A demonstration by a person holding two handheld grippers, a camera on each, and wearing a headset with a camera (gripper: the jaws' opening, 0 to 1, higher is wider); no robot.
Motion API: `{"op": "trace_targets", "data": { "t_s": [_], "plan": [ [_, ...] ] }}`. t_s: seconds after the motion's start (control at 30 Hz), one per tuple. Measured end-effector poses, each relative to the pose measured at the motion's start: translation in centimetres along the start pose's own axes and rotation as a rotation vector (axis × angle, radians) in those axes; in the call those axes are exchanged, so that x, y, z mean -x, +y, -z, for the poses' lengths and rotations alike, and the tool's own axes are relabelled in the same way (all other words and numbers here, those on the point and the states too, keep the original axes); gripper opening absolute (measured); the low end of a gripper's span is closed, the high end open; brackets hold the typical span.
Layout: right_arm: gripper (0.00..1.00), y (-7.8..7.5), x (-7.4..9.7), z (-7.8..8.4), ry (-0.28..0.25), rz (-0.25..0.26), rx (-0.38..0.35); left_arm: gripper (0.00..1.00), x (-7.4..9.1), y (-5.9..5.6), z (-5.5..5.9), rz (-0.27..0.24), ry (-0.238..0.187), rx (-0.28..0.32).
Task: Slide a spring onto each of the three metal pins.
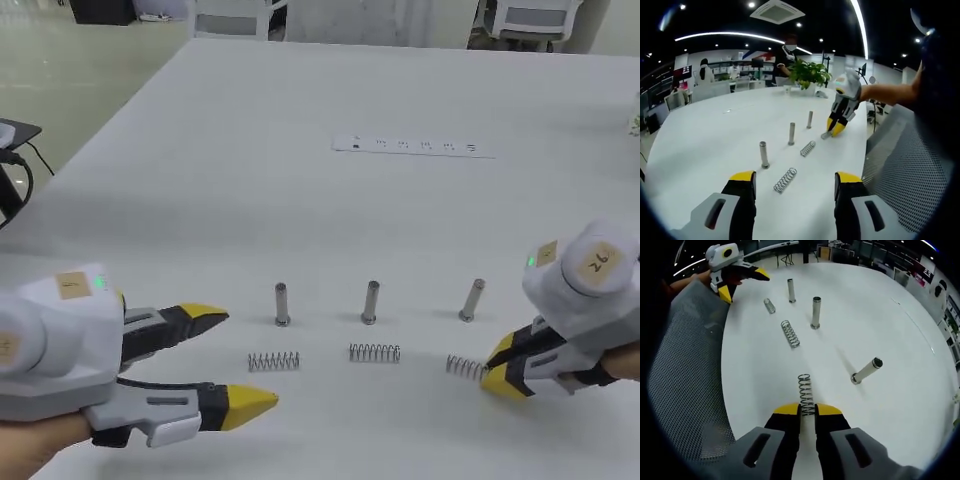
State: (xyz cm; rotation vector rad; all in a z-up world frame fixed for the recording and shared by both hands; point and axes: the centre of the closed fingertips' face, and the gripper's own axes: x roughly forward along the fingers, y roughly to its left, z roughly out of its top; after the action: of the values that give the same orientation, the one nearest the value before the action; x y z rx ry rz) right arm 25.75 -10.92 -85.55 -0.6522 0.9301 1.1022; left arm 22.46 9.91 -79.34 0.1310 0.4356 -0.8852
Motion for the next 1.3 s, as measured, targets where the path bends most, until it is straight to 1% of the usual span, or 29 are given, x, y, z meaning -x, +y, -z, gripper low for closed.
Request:
{"op": "trace_targets", "data": {
  "t_s": [0.07, 0.17, 0.33, 0.63, 0.77, 0.97, 1.1, 1.2, 1.3],
  "plan": [
    [0.08, 0.1, 0.2, -0.2, -0.002, 0.000, 0.003, 0.58, 0.0, -0.2, 0.0, 0.012, 0.003, -0.005],
    [0.08, 0.2, 0.5, -0.4, -0.007, 0.000, 0.006, 0.58, -0.2, -0.8, 0.0, 0.042, 0.022, -0.025],
    [0.08, 0.4, 0.8, -0.8, -0.013, 0.001, 0.003, 0.58, -0.5, -1.3, -0.1, 0.080, 0.041, -0.051],
    [0.08, 1.1, 1.5, -2.1, -0.046, -0.012, 0.003, 0.55, -1.0, -1.6, -0.9, 0.128, 0.048, -0.082],
    [0.08, 1.7, 1.6, -2.9, -0.064, -0.024, 0.010, 0.55, -1.5, -2.0, -1.4, 0.155, 0.049, -0.096],
    [0.08, 2.4, 1.8, -4.2, -0.088, -0.035, 0.028, 0.54, -2.5, -2.5, -1.7, 0.192, 0.066, -0.124],
    [0.08, 2.9, 2.0, -5.1, -0.092, -0.037, 0.051, 0.53, -3.1, -2.9, -2.1, 0.223, 0.070, -0.135],
    [0.08, 3.3, 2.2, -5.9, -0.100, -0.042, 0.071, 0.52, -3.5, -3.1, -2.3, 0.240, 0.081, -0.155],
    [0.08, 3.5, 2.3, -6.6, -0.107, -0.045, 0.086, 0.50, -3.9, -3.3, -2.7, 0.257, 0.081, -0.159]
  ]
}}
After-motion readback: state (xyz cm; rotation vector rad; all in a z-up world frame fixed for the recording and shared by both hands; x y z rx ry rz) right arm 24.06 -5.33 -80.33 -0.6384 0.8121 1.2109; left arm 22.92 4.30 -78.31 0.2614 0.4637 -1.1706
